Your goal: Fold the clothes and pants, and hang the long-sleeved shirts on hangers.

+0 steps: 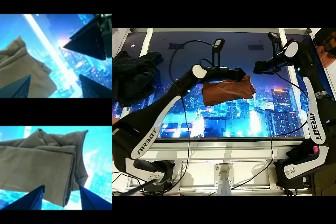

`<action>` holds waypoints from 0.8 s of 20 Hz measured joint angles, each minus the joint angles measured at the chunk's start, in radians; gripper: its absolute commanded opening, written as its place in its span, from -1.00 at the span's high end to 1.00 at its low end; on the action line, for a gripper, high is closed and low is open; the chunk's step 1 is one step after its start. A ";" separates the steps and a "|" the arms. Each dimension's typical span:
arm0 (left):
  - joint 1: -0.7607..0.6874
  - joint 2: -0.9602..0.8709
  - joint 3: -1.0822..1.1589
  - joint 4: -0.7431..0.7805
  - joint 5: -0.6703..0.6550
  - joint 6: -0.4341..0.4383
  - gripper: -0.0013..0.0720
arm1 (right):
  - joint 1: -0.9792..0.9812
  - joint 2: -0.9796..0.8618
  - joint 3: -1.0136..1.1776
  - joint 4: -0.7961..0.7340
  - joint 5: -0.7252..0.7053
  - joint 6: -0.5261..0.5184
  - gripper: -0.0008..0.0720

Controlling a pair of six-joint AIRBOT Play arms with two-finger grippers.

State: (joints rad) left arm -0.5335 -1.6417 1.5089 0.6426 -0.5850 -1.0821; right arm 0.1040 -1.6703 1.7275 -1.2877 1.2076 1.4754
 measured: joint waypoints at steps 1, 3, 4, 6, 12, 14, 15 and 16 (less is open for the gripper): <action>0.016 0.005 0.000 0.000 -0.020 0.000 -0.98 | -0.009 -0.011 0.000 0.001 0.000 -0.009 -0.46; 0.055 0.012 0.000 0.000 -0.073 -0.001 -0.97 | -0.039 -0.041 0.000 0.029 0.002 -0.027 -0.46; 0.075 0.014 0.000 0.000 -0.103 -0.003 -0.97 | -0.058 -0.059 0.000 0.067 0.007 -0.043 -0.50; 0.112 0.017 0.000 0.000 -0.158 -0.003 -0.97 | -0.100 -0.100 0.000 0.171 0.031 -0.080 -0.85; 0.171 0.021 0.000 0.000 -0.248 -0.003 -0.97 | -0.155 -0.238 0.000 0.341 0.079 -0.146 -0.94; 0.179 0.021 0.000 0.000 -0.256 -0.003 -0.97 | -0.151 -0.278 0.000 0.354 0.073 -0.159 -0.94; 0.183 0.021 0.000 0.000 -0.262 -0.003 -0.97 | -0.147 -0.298 0.000 0.360 0.069 -0.165 -0.94; 0.187 0.020 0.000 0.000 -0.264 -0.003 -0.97 | -0.142 -0.318 0.000 0.361 0.065 -0.171 -0.94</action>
State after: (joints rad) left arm -0.3466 -1.6215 1.5089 0.6422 -0.8494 -1.0855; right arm -0.0376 -1.9881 1.7275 -0.9264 1.2724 1.3048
